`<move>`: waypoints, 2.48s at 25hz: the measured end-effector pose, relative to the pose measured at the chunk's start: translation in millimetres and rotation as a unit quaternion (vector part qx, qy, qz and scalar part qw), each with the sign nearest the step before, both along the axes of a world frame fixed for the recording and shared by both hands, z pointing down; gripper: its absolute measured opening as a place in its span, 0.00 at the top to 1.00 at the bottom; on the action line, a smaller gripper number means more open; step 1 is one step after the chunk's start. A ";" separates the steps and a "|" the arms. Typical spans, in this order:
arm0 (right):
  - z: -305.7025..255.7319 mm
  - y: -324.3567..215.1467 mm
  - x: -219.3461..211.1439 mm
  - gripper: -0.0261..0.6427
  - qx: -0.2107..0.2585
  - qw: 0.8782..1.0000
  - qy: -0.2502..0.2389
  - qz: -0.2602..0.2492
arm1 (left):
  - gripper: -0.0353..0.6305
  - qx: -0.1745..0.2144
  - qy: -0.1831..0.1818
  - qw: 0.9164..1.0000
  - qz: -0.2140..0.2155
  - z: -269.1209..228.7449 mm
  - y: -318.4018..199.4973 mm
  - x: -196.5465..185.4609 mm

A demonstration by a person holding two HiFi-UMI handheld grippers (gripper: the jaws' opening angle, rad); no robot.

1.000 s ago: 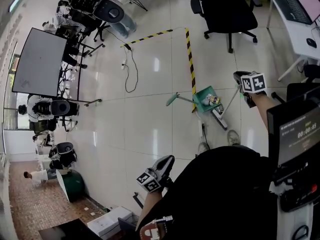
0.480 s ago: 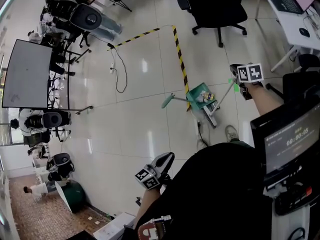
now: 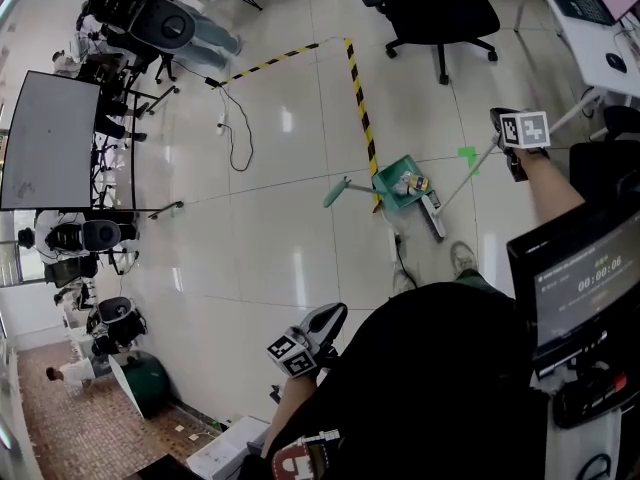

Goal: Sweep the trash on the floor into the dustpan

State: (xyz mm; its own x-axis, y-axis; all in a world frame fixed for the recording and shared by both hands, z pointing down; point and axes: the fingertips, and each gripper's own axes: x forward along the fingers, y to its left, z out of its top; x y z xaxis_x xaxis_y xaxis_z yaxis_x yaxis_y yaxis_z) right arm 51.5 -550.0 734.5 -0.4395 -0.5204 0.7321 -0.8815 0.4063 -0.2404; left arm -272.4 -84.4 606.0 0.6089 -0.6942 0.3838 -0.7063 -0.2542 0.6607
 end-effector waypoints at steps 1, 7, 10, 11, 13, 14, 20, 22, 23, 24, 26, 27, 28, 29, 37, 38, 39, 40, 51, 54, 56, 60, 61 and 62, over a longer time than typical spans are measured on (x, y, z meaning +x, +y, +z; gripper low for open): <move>-2.5 -3.2 5.4 0.93 0.008 1.000 0.011 -0.005 | 0.95 0.001 0.000 1.000 0.002 -0.7 -1.8 1.6; -21.0 -25.6 31.6 0.93 0.043 0.998 0.039 -0.019 | 0.95 0.000 0.000 1.000 0.010 -1.0 -8.8 13.4; -25.7 -26.8 38.8 0.94 0.055 0.997 0.042 -0.018 | 0.95 0.001 0.001 1.000 0.016 1.7 -11.4 18.7; -27.6 -26.4 41.0 0.94 0.058 0.997 0.042 -0.017 | 0.95 0.003 0.001 1.000 0.019 1.9 -12.4 20.3; -29.1 -24.9 43.5 0.94 0.064 0.997 0.036 -0.020 | 0.95 0.007 0.003 1.000 0.023 2.4 -14.1 23.3; -29.0 -23.5 43.9 0.94 0.065 0.997 0.030 -0.025 | 0.95 0.008 0.005 1.000 0.024 3.2 -14.8 24.5; -48.7 -2.0 56.3 0.93 0.061 0.998 0.002 -0.028 | 0.95 0.018 0.016 0.999 0.033 10.1 -21.4 34.4; -56.2 2.4 68.3 0.93 0.062 0.997 0.005 -0.034 | 0.95 0.025 0.021 0.999 0.035 12.4 -23.5 37.0; -62.6 1.3 76.6 0.93 0.065 0.997 0.008 -0.034 | 0.95 0.028 0.023 0.999 0.035 13.0 -25.1 36.8; -70.1 -1.3 85.6 0.93 0.069 0.997 0.012 -0.032 | 0.95 0.030 0.025 0.999 0.034 13.5 -26.6 35.9; -86.9 -6.9 102.9 0.93 0.078 0.996 0.025 -0.024 | 0.95 0.031 0.028 0.999 0.032 14.9 -27.3 34.1; -94.6 -8.8 109.9 0.93 0.084 0.996 0.034 -0.020 | 0.95 0.030 0.030 0.999 0.030 16.0 -25.9 33.5; -100.6 -10.0 115.2 0.93 0.088 0.995 0.044 -0.016 | 0.95 0.029 0.031 0.999 0.029 17.1 -23.5 33.0; -104.9 -11.1 119.2 0.93 0.093 0.994 0.056 -0.011 | 0.95 0.028 0.033 0.999 0.029 17.7 -20.6 32.7; -77.5 -23.2 106.4 0.92 0.099 0.985 0.132 0.039 | 0.95 0.019 0.032 0.999 0.003 14.9 4.9 12.0; -72.1 -22.7 97.5 0.92 0.098 0.985 0.131 0.046 | 0.95 0.016 0.030 0.999 -0.003 13.6 11.2 6.2; -67.9 -23.5 86.7 0.92 0.098 0.986 0.126 0.052 | 0.95 0.015 0.029 0.999 -0.010 13.9 17.6 0.3; -64.6 -25.7 74.1 0.91 0.099 0.986 0.119 0.057 | 0.95 0.013 0.028 0.999 -0.017 15.0 23.4 -5.4; -48.5 -25.7 -37.9 0.89 0.085 0.988 0.081 0.099 | 0.95 0.006 0.028 0.996 -0.080 20.0 69.0 -46.5; -47.0 -27.8 -52.8 0.88 0.082 0.988 0.074 0.106 | 0.95 0.008 0.028 0.996 -0.089 20.4 76.0 -56.6; -48.2 -31.4 -58.9 0.88 0.078 0.988 0.064 0.115 | 0.95 0.008 0.028 0.995 -0.093 19.3 77.3 -60.6; -54.5 -38.1 -68.2 0.87 0.070 0.988 0.039 0.131 | 0.95 0.008 0.027 0.995 -0.097 14.1 75.7 -63.6; -56.1 -39.1 -70.2 0.87 0.068 0.988 0.032 0.136 | 0.95 0.008 0.027 0.995 -0.098 13.0 74.9 -64.5; -57.0 -39.8 -71.8 0.87 0.067 0.988 0.025 0.140 | 0.95 0.009 0.026 0.995 -0.098 12.4 74.2 -65.3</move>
State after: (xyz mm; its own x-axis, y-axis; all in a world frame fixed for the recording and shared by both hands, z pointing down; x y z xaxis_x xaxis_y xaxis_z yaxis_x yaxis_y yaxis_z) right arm -20.3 -589.7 677.5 -0.2300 -0.7102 0.6654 -0.9732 0.1699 -0.1550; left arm -337.6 -10.2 618.5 0.4807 -0.8075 0.3419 -0.7080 -0.1273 0.6946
